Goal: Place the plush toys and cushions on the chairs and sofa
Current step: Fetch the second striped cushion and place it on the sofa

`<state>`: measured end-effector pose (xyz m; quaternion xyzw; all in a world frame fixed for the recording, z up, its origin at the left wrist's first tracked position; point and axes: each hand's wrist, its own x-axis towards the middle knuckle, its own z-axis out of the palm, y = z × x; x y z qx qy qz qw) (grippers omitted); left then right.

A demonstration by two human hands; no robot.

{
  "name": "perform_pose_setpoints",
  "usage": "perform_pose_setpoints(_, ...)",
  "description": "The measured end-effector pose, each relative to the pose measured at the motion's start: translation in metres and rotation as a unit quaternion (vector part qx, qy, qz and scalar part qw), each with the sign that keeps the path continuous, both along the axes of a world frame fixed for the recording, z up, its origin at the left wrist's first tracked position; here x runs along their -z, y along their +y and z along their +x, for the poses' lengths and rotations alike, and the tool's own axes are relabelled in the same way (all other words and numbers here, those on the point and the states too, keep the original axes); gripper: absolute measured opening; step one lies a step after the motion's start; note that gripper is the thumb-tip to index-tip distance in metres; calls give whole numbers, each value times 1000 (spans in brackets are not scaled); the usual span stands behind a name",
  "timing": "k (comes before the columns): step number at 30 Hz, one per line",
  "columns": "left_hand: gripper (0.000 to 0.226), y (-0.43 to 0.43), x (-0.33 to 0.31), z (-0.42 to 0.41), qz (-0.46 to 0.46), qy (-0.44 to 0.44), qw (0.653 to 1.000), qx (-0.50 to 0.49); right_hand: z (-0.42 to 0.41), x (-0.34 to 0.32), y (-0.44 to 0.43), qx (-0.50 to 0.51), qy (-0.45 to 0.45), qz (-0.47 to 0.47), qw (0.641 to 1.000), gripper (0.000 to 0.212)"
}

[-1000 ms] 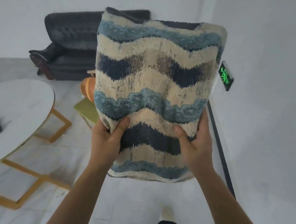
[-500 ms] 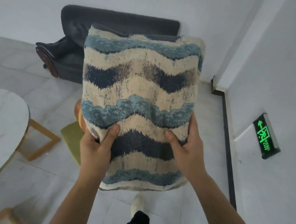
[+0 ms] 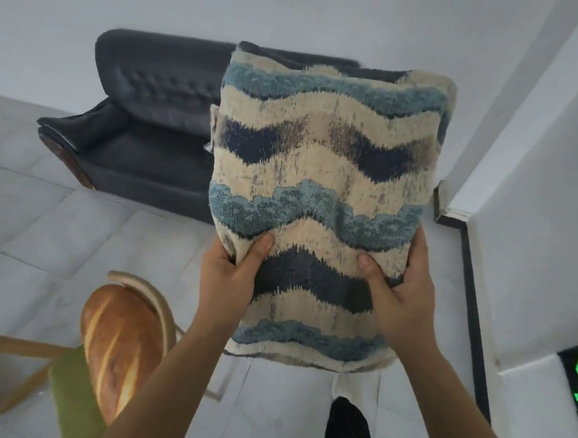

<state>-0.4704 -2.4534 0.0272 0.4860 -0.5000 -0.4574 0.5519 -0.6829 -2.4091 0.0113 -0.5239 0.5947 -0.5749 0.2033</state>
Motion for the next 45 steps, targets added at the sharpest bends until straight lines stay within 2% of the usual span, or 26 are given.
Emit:
perform_pose_setpoints(4, 18, -97, 2, -43, 23, 3, 998, -61, -40, 6, -126, -40, 0, 20, 999, 70)
perform_pose_setpoints(7, 21, -161, -11, -40, 25, 2, 991, -130, -39, -6, -219, -96, 8, 29, 995, 74)
perform_pose_setpoints(12, 18, -239, -14, 11, 20, 25, 958, -286, 14, -15, -349, -254, 17, 23, 967, 78)
perform_pose_setpoints(17, 13, -330, 14, 83, 29, 108, 916, -384, 96, 9, -470, -352, 29, 27, 935, 77)
perform_pose_setpoints(20, 12, -399, 21, 134, 24, 143, 906, -399, 153, 16, -545, -361, 32, 44, 931, 83)
perform_pose_setpoints(24, 16, -490, 5, 204, 17, 148, 903, -404, 219, 10, -637, -355, 11, 72, 932, 89)
perform_pose_setpoints(28, 19, -576, -9, 269, 0, 142, 903, -406, 277, -7, -719, -327, -28, 120, 937, 110)
perform_pose_setpoints(31, 18, -642, -6, 312, -5, 144, 907, -396, 316, 0, -782, -313, -29, 157, 936, 116)
perform_pose_setpoints(33, 20, -691, 2, 341, -7, 149, 911, -385, 344, 8, -831, -317, -43, 199, 926, 107)
perform_pose_setpoints(36, 22, -773, 21, 385, 8, 155, 911, -382, 389, 28, -912, -346, -95, 240, 902, 58)
perform_pose_setpoints(37, 22, -802, 27, 402, 15, 151, 912, -380, 406, 33, -938, -347, -113, 233, 901, 50)
perform_pose_setpoints(42, 23, -935, 37, 493, 73, 88, 916, -383, 499, 34, -1070, -323, -124, 148, 927, 51)
perform_pose_setpoints(45, 41, -993, 32, 549, 119, 64, 914, -383, 545, 20, -1142, -331, -121, 134, 926, 49)
